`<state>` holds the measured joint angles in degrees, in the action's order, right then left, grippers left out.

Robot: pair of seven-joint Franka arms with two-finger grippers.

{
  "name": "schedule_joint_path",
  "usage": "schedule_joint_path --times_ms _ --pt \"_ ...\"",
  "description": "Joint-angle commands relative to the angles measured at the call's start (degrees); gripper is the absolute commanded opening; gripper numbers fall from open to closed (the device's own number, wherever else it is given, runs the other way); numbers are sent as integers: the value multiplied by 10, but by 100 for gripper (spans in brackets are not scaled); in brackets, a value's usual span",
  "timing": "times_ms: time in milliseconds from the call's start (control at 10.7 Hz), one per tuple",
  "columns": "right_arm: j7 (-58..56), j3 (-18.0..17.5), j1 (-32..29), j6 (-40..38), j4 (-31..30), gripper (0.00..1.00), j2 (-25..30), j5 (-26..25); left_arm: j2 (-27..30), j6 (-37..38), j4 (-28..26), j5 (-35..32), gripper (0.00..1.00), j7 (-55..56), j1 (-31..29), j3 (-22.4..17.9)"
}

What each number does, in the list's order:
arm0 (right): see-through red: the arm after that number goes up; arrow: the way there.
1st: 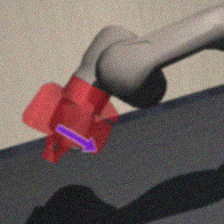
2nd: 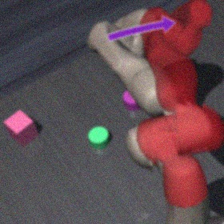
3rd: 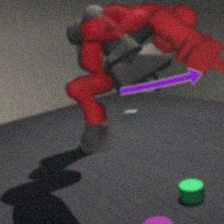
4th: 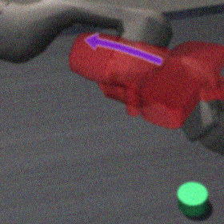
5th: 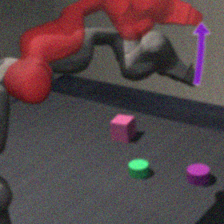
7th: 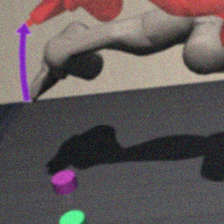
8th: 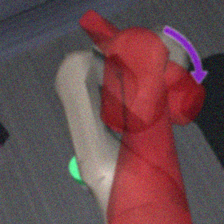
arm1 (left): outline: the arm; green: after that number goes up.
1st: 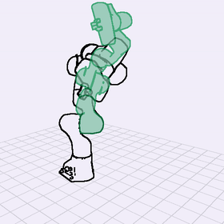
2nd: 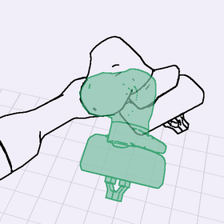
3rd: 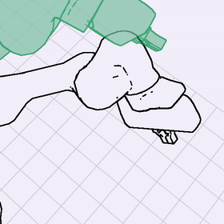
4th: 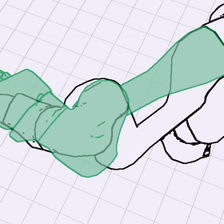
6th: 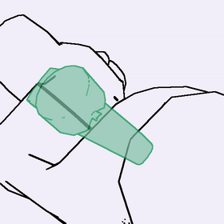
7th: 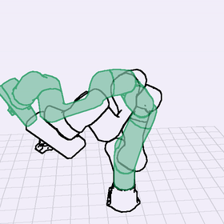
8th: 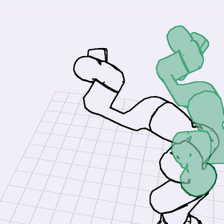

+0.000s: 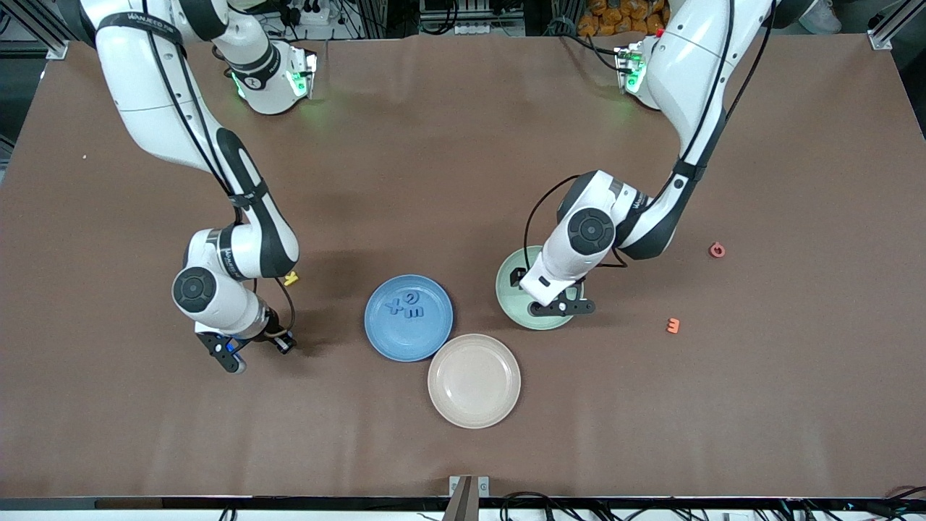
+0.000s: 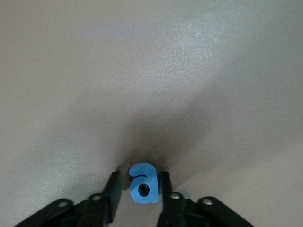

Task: Sort letters by color into matching plates
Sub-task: 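Place the blue a on the blue plate while the left gripper nears d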

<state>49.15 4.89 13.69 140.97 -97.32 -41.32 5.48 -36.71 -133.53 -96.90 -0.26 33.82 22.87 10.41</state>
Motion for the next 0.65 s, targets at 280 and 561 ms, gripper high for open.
schedule_joint_path --times_ms 280,561 --pt "-31 -4 -2 30 -22 15 1 -5 56 132 27 -33 100 -10 -45 -1" --pt "-209 -5 3 -12 -1 18 12 -54 89 171 23 -33 100 -68 -84 1"
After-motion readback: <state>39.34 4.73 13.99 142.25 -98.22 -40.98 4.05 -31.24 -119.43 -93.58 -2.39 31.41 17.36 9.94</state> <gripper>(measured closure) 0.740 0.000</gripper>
